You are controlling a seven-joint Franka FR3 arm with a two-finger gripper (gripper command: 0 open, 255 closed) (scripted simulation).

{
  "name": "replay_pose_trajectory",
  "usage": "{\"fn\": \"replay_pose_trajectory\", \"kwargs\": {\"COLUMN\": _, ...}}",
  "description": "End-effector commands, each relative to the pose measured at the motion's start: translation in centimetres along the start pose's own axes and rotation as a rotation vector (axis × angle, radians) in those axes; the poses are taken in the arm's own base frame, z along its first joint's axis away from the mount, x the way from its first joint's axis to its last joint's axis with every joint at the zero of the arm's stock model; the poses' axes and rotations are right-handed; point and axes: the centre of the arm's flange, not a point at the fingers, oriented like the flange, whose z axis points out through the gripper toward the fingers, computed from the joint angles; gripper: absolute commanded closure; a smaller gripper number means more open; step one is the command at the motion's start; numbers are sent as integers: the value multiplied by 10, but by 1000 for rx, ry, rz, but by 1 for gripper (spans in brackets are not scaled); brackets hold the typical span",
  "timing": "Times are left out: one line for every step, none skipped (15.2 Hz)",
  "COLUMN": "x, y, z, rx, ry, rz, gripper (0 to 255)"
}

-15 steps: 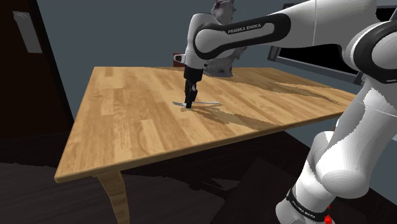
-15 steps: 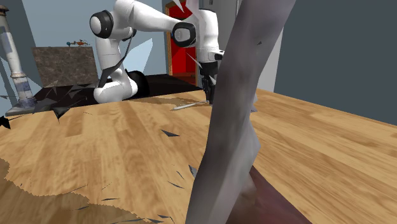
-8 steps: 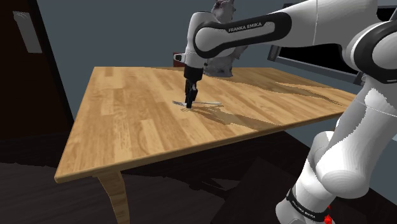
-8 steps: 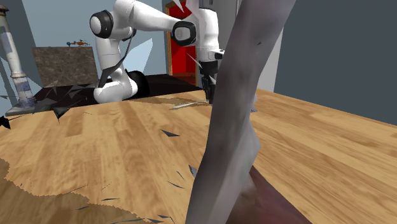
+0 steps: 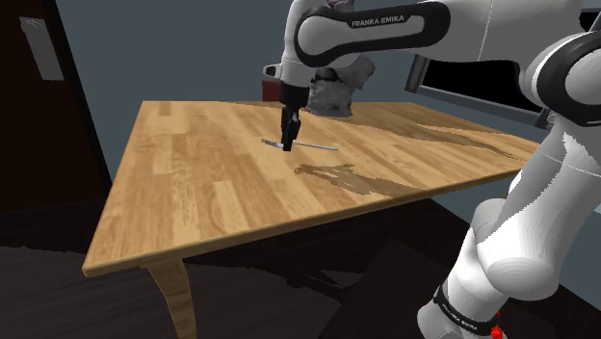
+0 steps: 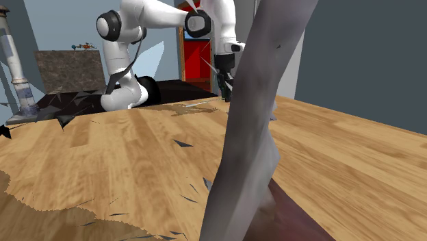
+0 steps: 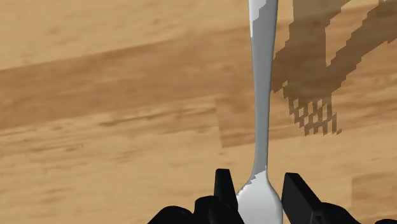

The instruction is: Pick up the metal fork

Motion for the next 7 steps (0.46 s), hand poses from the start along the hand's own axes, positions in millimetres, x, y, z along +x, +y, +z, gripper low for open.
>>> {"fn": "replay_pose_trajectory", "kwargs": {"x": 1, "y": 1, "z": -11, "rx": 0, "ry": 0, "rz": 0, "gripper": 255}}
{"fn": "replay_pose_trajectory", "kwargs": {"x": 1, "y": 1, "z": -16, "rx": 0, "ry": 0, "rz": 0, "gripper": 255}}
{"fn": "replay_pose_trajectory", "kwargs": {"x": 2, "y": 0, "z": -22, "rx": 0, "ry": 0, "rz": 0, "gripper": 255}}
{"fn": "replay_pose_trajectory", "kwargs": {"x": 2, "y": 0, "z": -27, "rx": 0, "ry": 0, "rz": 0, "gripper": 255}}
{"fn": "replay_pose_trajectory", "kwargs": {"x": 3, "y": 0, "z": -32, "rx": 0, "ry": 0, "rz": 0, "gripper": 255}}
{"fn": "replay_pose_trajectory", "kwargs": {"x": 3, "y": 0, "z": -33, "rx": 0, "ry": 0, "rz": 0, "gripper": 255}}
{"fn": "replay_pose_trajectory", "kwargs": {"x": 3, "y": 0, "z": -33, "rx": 0, "ry": 0, "rz": 0, "gripper": 255}}
